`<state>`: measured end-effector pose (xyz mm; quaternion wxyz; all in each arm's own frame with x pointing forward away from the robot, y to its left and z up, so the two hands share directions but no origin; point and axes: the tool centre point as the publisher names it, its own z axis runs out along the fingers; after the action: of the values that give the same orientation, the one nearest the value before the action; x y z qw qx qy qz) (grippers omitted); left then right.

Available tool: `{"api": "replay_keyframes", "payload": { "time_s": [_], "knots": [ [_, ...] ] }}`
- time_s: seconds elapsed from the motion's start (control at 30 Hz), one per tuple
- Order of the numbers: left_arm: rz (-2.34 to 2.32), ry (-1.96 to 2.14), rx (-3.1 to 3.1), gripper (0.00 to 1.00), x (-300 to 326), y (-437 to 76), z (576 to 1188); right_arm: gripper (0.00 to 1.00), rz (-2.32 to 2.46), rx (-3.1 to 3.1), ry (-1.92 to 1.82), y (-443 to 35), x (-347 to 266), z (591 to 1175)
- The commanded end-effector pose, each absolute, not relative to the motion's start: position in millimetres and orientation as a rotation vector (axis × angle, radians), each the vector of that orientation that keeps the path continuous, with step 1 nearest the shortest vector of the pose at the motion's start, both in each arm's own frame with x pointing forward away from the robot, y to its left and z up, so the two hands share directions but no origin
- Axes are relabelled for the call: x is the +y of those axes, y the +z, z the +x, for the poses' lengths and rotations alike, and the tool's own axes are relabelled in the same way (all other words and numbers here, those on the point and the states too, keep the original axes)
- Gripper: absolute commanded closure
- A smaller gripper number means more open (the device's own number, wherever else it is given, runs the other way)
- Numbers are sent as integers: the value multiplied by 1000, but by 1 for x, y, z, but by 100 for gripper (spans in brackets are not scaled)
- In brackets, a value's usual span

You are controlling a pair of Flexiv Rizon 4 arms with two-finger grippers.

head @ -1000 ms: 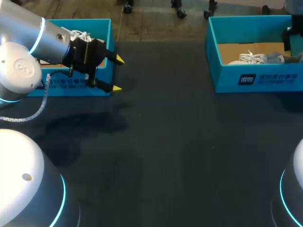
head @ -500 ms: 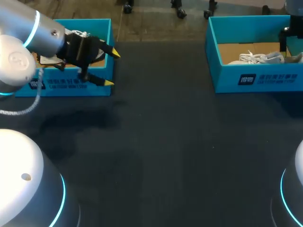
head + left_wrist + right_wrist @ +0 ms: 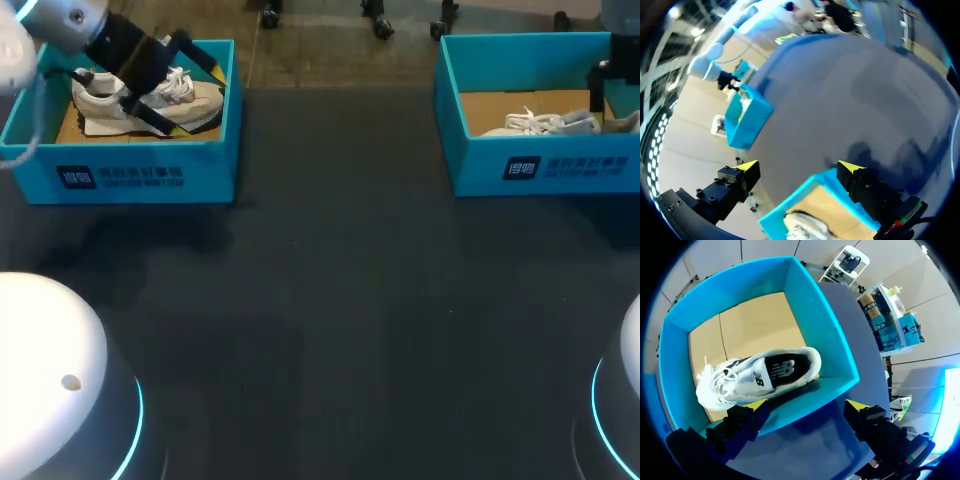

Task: Take the shoe out of the shoebox, open the shoe tongue, remove and reinsert the insole, then place the shoe into the shoebox

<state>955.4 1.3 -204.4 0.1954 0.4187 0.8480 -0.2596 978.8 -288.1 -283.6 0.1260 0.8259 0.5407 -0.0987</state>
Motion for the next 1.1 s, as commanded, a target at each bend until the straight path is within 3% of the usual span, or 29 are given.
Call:
{"api": "replay_keyframes", "payload": {
  "time_s": [0.03,0.5,1.1],
  "knots": [
    [1697,-263,2362,0,8,-202,967,0,2410,1569,-320,-291,-283,979],
    [1702,157,2389,0,56,-221,1033,0,2431,1535,-422,-297,-268,975],
    [1330,144,2628,0,150,-274,1128,0,2446,1410,-549,-272,-227,976]
  ]
}}
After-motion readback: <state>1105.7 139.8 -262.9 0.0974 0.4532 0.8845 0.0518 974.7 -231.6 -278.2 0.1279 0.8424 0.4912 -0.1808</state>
